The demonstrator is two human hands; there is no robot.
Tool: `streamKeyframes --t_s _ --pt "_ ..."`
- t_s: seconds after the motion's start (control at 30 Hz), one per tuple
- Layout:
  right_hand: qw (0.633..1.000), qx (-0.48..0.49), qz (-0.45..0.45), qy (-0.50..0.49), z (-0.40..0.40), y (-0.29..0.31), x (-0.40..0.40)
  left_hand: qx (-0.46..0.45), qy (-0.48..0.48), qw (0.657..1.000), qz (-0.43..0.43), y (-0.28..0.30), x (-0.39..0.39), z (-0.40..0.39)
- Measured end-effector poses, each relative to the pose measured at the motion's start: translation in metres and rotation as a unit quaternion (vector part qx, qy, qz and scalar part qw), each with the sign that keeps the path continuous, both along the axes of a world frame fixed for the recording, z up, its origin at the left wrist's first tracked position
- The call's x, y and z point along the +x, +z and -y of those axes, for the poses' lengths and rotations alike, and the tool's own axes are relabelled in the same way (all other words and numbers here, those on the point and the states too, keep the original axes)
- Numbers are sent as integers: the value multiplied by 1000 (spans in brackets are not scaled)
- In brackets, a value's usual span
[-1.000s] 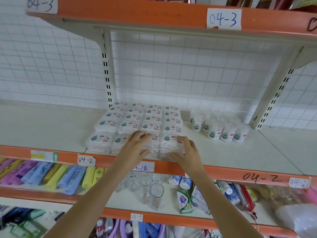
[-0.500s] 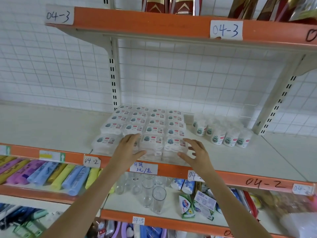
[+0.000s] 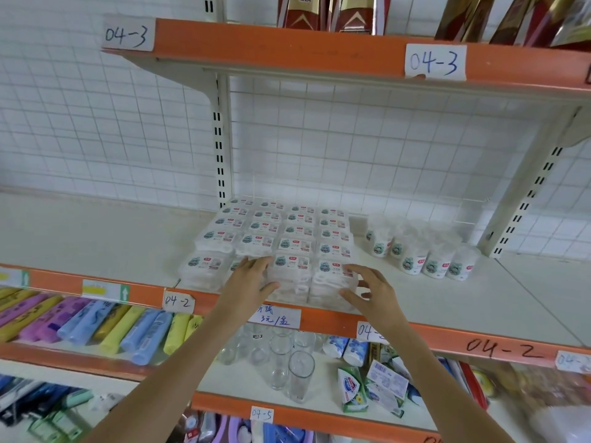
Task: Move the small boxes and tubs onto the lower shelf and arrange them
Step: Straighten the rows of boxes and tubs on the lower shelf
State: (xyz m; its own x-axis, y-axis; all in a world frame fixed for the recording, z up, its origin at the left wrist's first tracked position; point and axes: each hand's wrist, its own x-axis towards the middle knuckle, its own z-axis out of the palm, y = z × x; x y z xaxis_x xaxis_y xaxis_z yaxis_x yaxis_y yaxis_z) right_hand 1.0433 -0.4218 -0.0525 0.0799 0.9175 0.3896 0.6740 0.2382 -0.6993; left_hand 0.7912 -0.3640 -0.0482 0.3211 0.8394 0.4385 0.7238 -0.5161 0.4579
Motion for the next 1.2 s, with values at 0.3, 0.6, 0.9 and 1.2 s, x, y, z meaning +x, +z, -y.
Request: streamKeyframes --t_s 0.3,0.6,0.9,1.2 --pt "992 -106 68 12 -27 47 -11 -79 -119 976 -165 51 16 -32" --pt "979 -175 103 10 -33 52 -19 -141 -123 968 -168 45 28 -40" --pt "996 -90 24 7 -24 45 1 -106 -122 977 -141 51 31 -38" --pt "981 2 25 -191 -3 58 157 -16 -191 980 -59 75 152 -45"
